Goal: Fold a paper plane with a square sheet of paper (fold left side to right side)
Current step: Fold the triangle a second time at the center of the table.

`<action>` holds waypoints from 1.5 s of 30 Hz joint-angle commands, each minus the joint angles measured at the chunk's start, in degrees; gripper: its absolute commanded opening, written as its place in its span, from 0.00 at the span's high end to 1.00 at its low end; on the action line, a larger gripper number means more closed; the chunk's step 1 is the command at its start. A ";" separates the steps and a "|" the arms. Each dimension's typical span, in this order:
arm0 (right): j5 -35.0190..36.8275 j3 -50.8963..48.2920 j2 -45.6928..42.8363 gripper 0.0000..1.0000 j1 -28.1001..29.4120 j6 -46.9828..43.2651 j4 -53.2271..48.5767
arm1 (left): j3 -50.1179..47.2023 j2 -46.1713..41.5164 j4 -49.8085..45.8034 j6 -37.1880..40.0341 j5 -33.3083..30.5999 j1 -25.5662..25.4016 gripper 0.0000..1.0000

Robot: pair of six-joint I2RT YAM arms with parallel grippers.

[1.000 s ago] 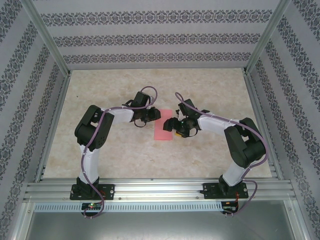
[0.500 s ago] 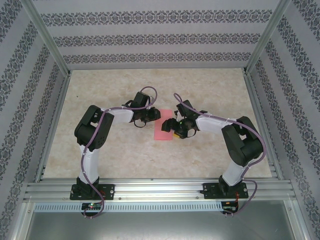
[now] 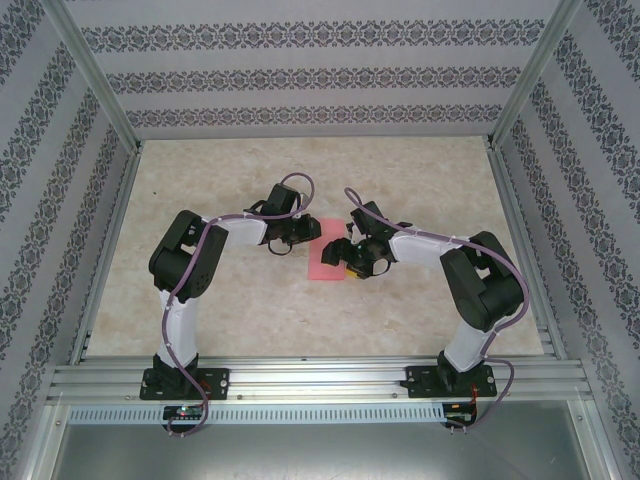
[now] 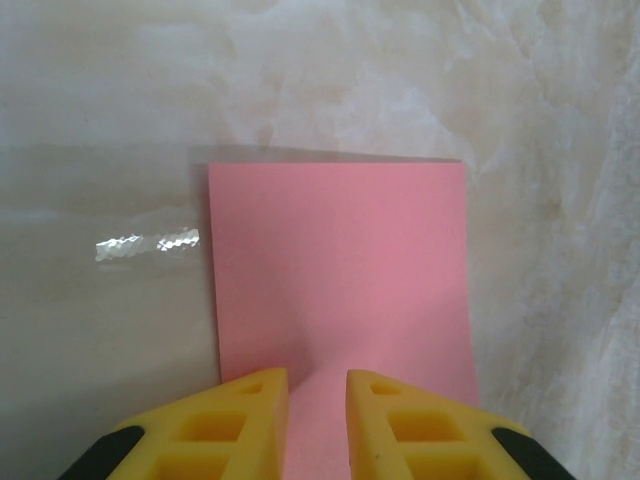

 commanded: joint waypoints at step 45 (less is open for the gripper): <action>-11.01 8.68 6.22 0.57 -7.58 5.19 6.62 | -24.65 -31.76 8.14 13.94 -1.48 -6.60 0.46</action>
